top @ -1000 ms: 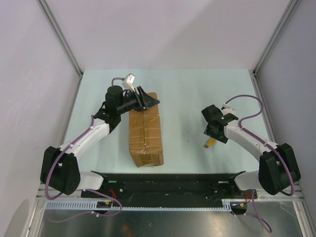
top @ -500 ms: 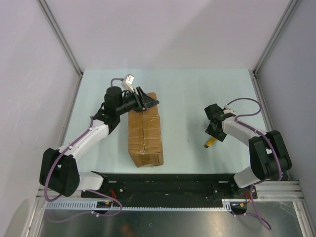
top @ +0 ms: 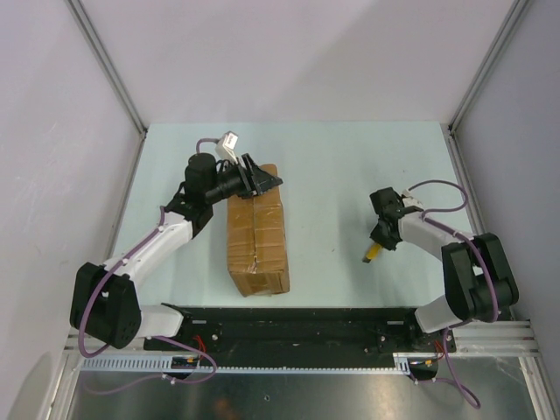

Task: Unpack the express box
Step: Pick up the knife from the center of the board.

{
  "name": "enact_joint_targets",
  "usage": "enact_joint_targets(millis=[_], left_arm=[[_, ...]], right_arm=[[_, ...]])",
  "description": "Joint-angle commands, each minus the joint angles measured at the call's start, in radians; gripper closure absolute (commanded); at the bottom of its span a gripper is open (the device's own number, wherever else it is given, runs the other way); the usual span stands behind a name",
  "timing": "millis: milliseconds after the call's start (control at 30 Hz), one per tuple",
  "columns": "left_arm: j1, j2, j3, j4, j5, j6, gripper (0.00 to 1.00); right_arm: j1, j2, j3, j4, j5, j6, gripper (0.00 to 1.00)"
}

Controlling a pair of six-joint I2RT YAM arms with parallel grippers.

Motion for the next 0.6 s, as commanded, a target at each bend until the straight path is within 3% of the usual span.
enact_joint_targets(millis=[0, 200, 333, 467, 567], left_arm=[[-0.004, -0.002, -0.015, -0.097, 0.045, 0.030, 0.43], [-0.004, -0.004, -0.004, -0.097, 0.076, 0.045, 0.39], [-0.004, -0.019, -0.010, -0.106, 0.056, 0.051, 0.34], [-0.004, -0.013, -0.015, -0.106, 0.068, 0.047, 0.32], [-0.004, -0.011, -0.013, -0.104, 0.085, 0.056, 0.30]], right_arm=[[-0.003, -0.032, -0.039, 0.127, -0.100, -0.024, 0.83], [-0.008, -0.164, -0.039, 0.273, -0.323, -0.165, 0.96], [-0.009, -0.285, -0.033, 0.416, -0.682, -0.203, 1.00], [-0.009, -0.348, 0.002, 0.601, -0.959, -0.153, 1.00], [-0.008, -0.345, 0.005, 0.789, -1.178, -0.026, 1.00]])
